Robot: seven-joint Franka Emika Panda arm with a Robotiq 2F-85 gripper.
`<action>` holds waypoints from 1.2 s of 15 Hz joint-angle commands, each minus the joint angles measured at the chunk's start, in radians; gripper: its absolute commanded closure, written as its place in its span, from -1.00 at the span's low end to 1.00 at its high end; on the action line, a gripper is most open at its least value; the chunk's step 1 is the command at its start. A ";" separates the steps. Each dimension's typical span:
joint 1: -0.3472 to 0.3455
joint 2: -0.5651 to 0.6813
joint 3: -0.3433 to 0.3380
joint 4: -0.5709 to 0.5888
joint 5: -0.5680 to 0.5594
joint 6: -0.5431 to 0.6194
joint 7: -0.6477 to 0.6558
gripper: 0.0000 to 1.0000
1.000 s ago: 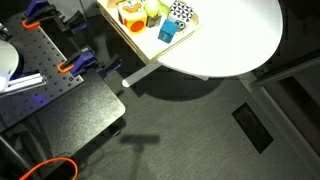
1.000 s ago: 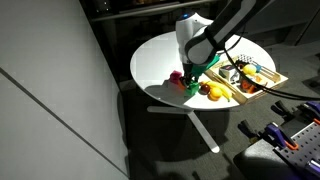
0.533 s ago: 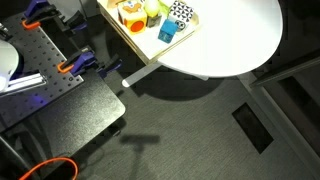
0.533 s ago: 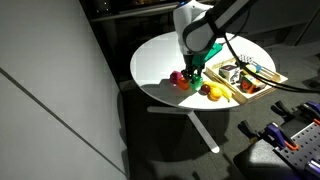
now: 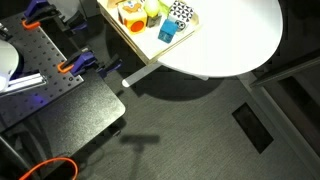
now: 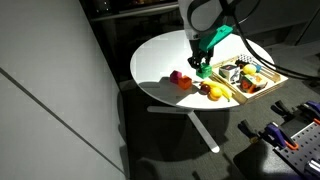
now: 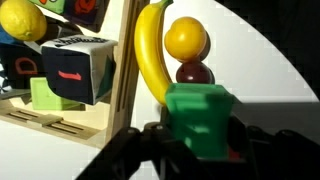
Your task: Put the green block in the box
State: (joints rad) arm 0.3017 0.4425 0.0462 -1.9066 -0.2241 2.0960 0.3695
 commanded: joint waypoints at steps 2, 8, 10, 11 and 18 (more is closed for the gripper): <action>-0.041 -0.112 -0.012 -0.098 -0.013 -0.027 -0.002 0.45; -0.103 -0.228 -0.033 -0.228 -0.019 -0.021 0.015 0.45; -0.124 -0.271 -0.040 -0.269 -0.025 -0.019 0.022 0.45; -0.135 -0.294 -0.044 -0.292 -0.027 -0.018 0.025 0.45; -0.228 -0.463 -0.074 -0.441 -0.064 -0.023 0.072 0.45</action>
State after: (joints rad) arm 0.1070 0.0790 -0.0216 -2.2661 -0.2517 2.0782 0.3970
